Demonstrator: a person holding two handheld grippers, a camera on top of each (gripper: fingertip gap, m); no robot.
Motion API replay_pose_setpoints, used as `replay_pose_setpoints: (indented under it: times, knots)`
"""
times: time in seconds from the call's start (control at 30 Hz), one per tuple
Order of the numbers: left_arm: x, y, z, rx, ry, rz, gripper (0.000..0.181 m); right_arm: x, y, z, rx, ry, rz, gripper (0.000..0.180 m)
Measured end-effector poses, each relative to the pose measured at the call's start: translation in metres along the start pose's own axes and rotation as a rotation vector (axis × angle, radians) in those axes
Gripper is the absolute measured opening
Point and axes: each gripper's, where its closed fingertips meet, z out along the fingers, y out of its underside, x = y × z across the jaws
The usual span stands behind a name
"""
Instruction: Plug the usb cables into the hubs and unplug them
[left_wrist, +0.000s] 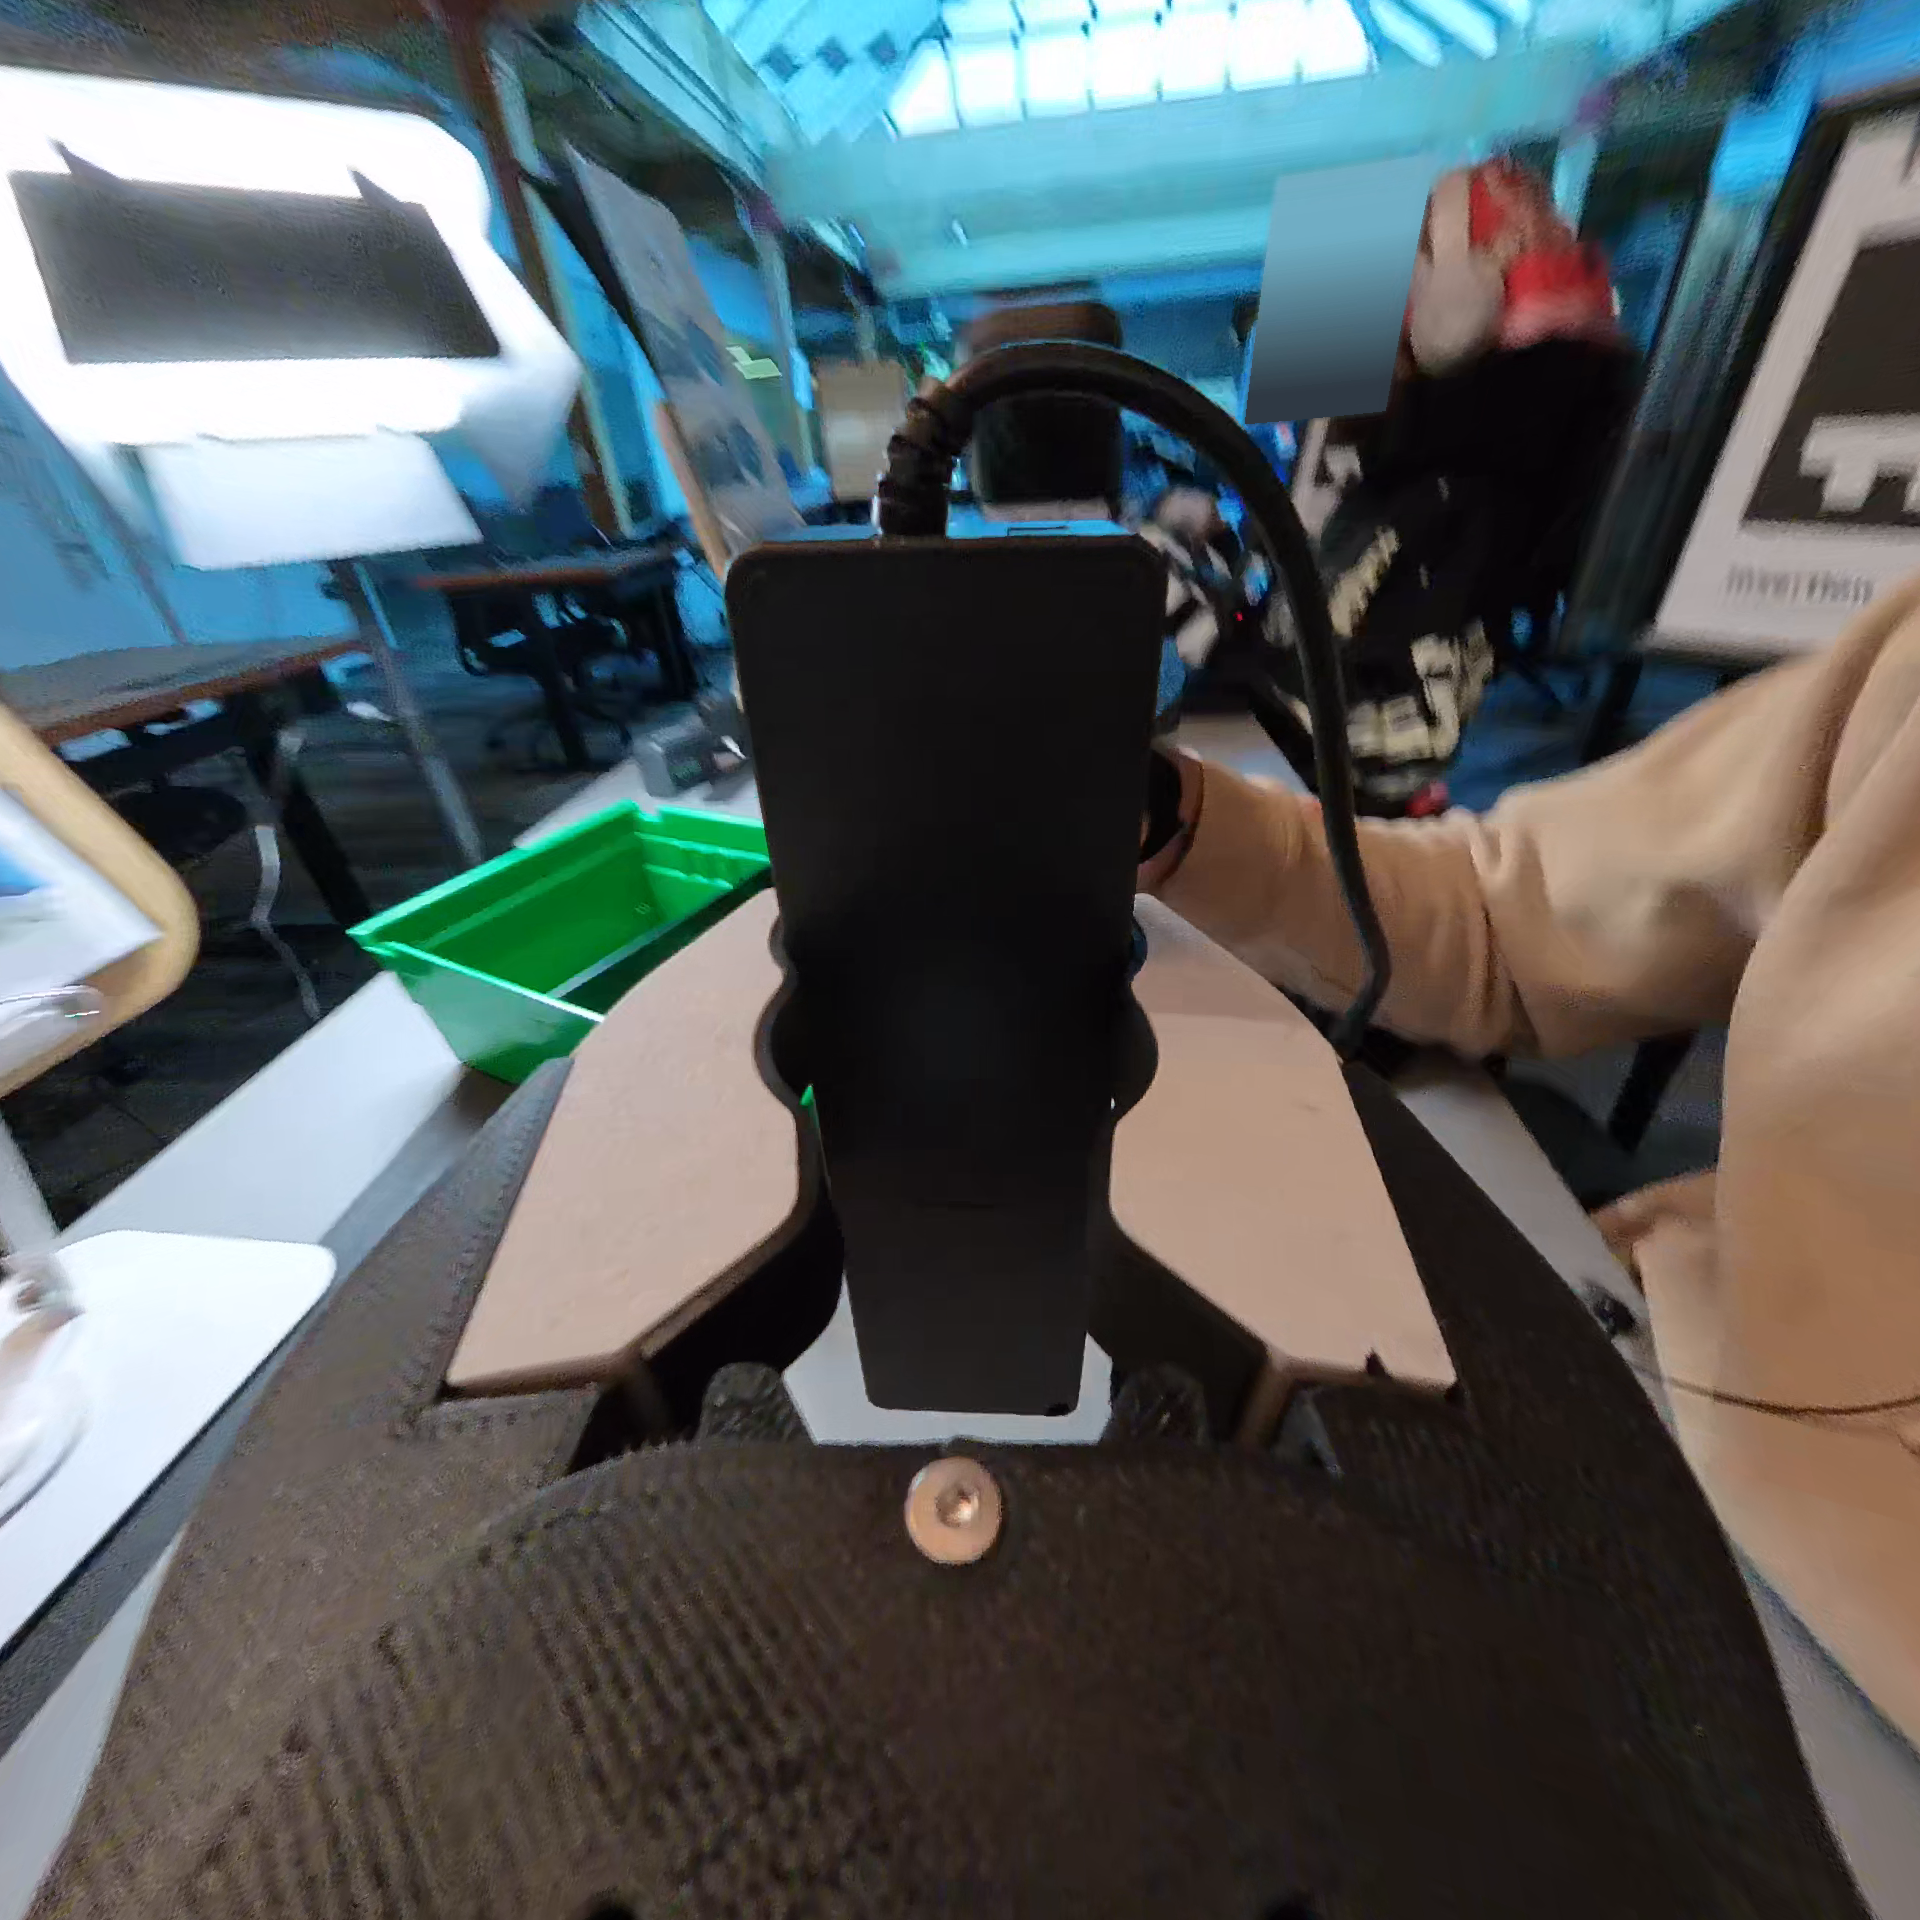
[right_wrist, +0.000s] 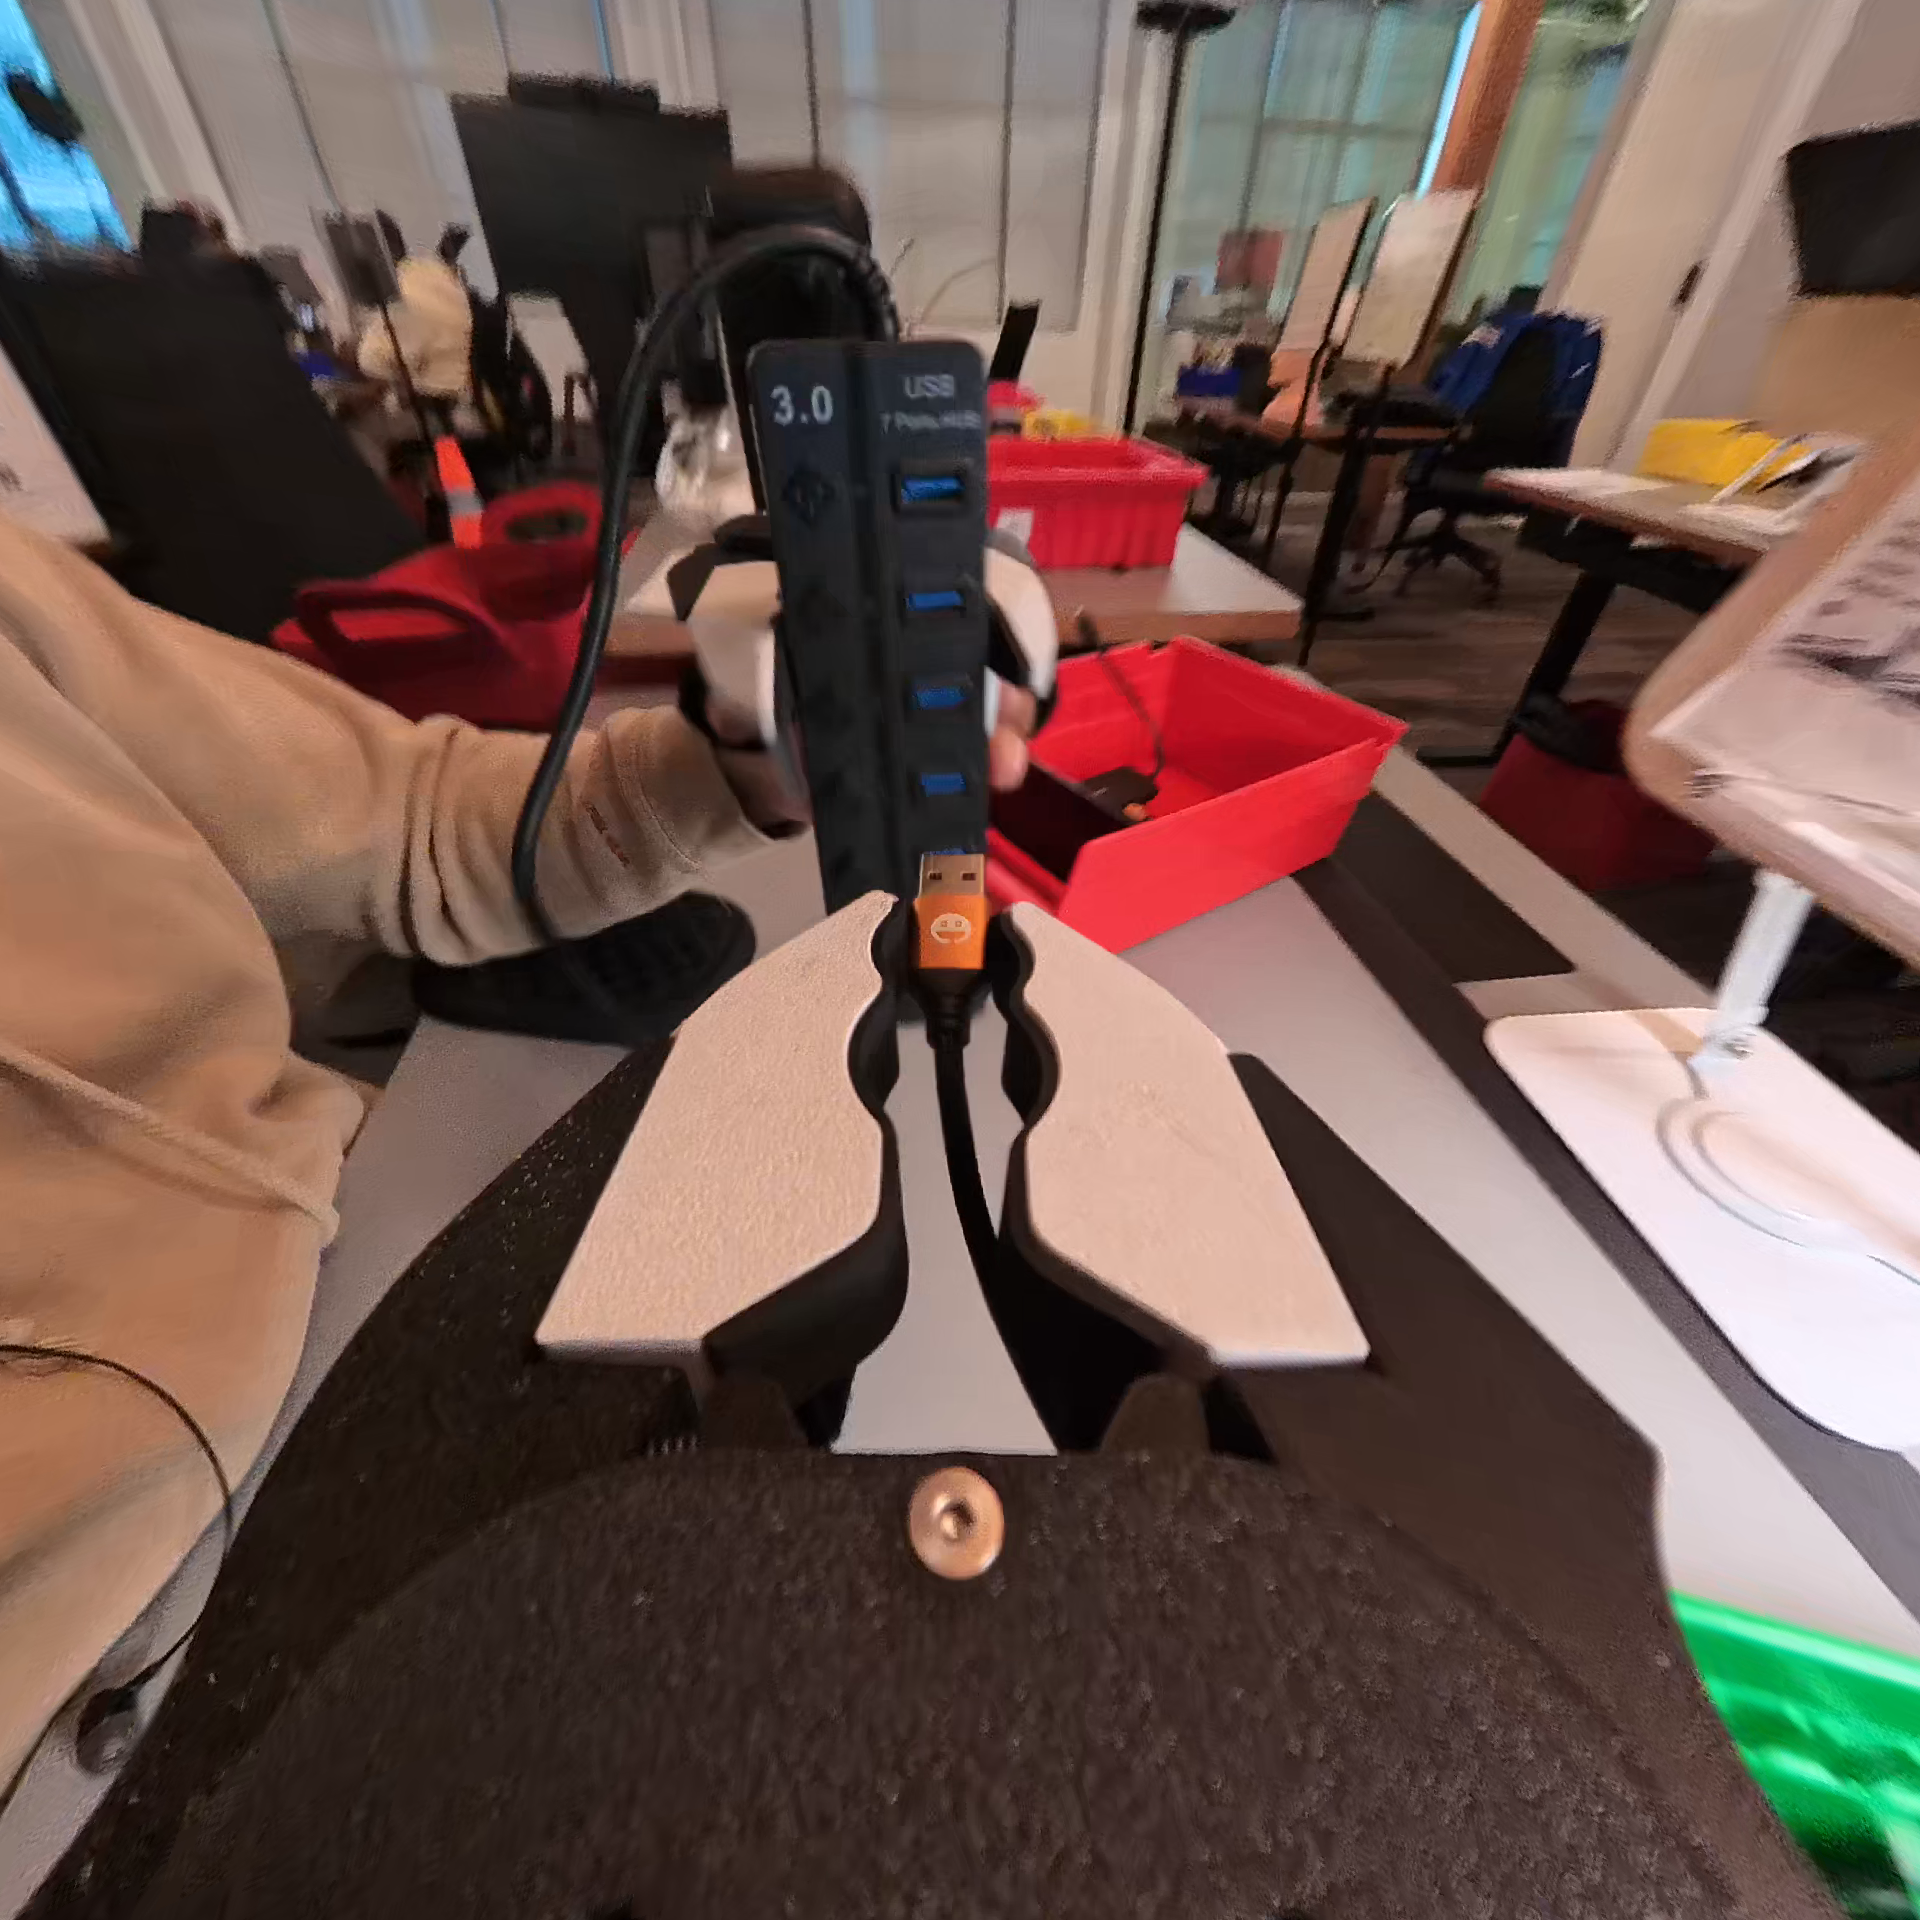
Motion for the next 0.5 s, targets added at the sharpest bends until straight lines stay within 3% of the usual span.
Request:
replay_pose_setpoints:
  times: [0.17,0.37,0.5]
  knots:
    - [-0.025,-0.038,-0.057,0.057,-0.11,0.062,0.056,0.043,-0.026,-0.06,0.093,0.184,0.005,0.016]
    - [-0.029,-0.028,-0.048,0.021,-0.135,0.062,0.056,0.087,-0.028,-0.095,0.164,0.441,-0.05,0.016]
    - [-0.034,-0.024,-0.046,0.021,-0.143,0.038,0.056,0.115,-0.046,-0.148,0.36,0.778,-0.233,0.015]
